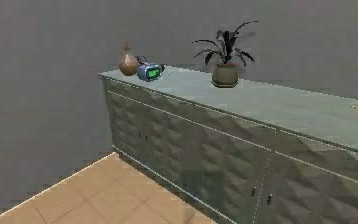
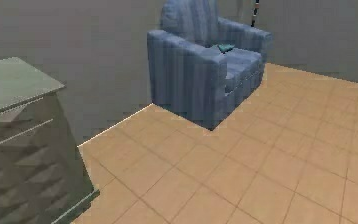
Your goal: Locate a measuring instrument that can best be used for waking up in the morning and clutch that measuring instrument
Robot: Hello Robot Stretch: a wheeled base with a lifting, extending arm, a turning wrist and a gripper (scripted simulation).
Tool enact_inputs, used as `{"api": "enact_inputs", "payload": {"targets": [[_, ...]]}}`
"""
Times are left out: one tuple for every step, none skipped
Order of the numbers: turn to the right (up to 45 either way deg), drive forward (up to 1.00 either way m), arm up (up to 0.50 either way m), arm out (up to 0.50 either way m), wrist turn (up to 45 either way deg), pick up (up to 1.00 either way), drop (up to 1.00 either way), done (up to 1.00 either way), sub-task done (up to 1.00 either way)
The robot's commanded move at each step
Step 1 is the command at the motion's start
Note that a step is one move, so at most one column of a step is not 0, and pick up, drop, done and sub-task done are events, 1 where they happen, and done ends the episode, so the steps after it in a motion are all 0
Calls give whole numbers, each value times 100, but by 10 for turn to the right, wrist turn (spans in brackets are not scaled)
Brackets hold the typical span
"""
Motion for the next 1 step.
{"api": "enact_inputs", "payload": {"targets": [[0,80,0,0,0,0,0,0,0]]}}
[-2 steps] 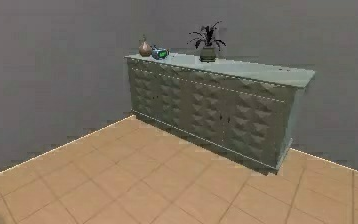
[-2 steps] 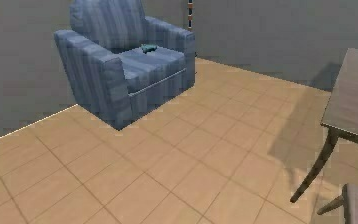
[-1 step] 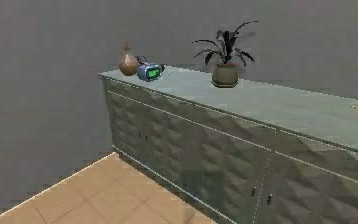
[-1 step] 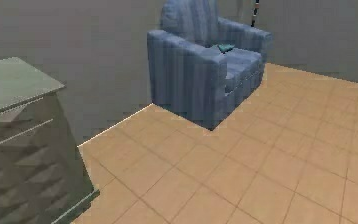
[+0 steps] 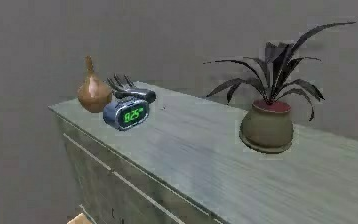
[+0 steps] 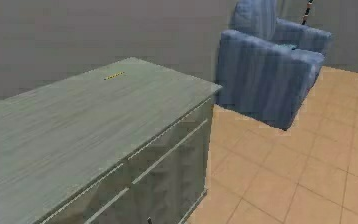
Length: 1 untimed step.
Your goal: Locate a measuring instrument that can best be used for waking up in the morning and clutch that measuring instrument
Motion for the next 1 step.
{"api": "enact_inputs", "payload": {"targets": [[-450,0,0,0,0,0,0,0,0]]}}
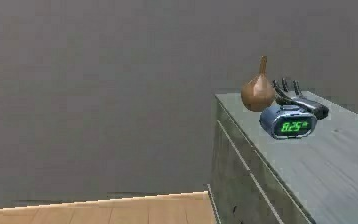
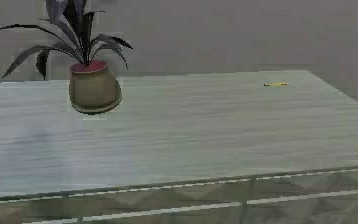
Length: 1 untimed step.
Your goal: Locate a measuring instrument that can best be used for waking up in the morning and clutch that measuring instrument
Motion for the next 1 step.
{"api": "enact_inputs", "payload": {"targets": [[-450,0,0,0,0,0,0,0,0]]}}
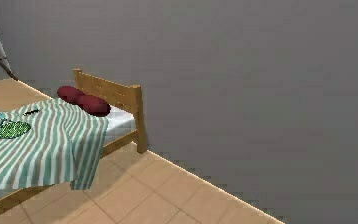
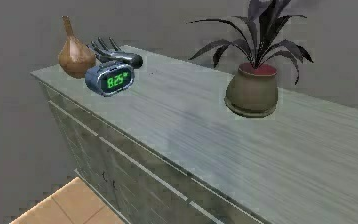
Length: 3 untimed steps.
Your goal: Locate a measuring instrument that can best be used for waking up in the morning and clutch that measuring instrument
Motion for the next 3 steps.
{"api": "enact_inputs", "payload": {"targets": [[-150,0,0,0,0,0,0,0,0],[450,0,0,0,0,0,0,0,0],[120,0,0,0,0,0,0,0,0]]}}
